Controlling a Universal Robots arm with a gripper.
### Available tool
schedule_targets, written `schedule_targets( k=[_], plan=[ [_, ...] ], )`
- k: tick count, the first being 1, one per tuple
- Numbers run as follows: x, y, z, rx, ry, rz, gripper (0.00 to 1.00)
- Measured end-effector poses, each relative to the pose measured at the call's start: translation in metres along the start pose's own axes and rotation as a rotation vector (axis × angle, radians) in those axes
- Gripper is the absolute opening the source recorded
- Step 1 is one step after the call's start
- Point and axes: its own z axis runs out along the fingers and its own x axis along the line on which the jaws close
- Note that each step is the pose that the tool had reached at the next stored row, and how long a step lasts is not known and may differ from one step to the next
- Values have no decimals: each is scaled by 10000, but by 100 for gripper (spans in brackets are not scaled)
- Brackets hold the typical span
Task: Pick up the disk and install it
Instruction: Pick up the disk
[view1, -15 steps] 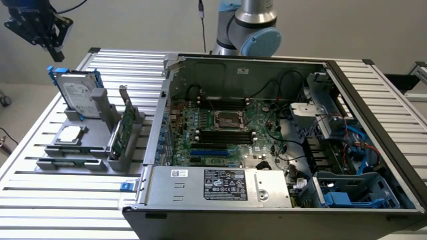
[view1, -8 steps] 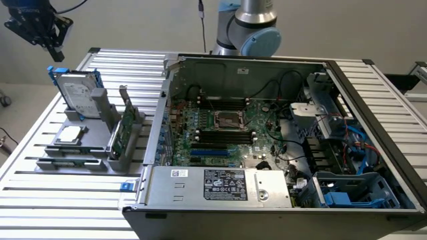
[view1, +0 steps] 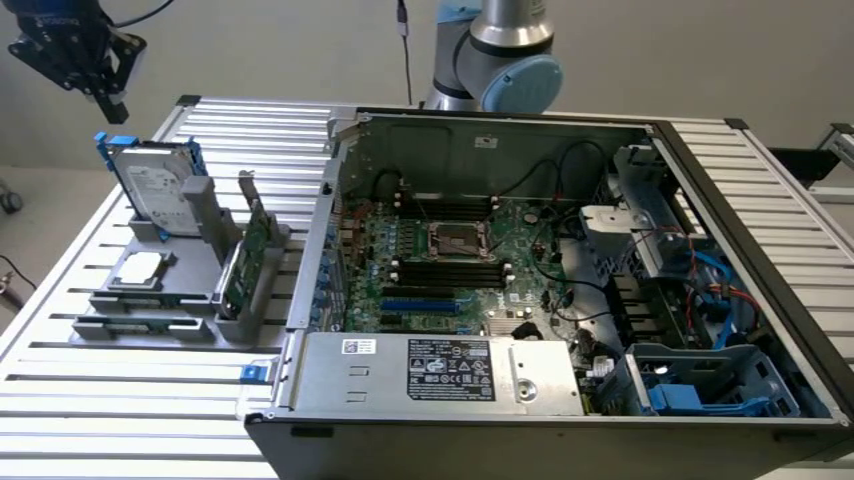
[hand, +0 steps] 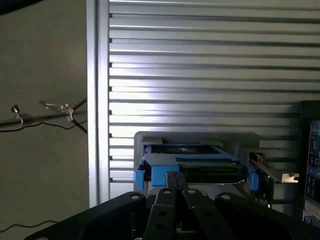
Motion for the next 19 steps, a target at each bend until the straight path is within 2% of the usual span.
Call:
schedule_targets(
  k=[3, 11, 19],
  plan=[
    [1, 0, 0, -7, 36, -413, 11],
    [0, -1, 1, 36, 115, -1644, 11],
    [0, 0, 2, 47, 108, -3105, 11]
  ],
)
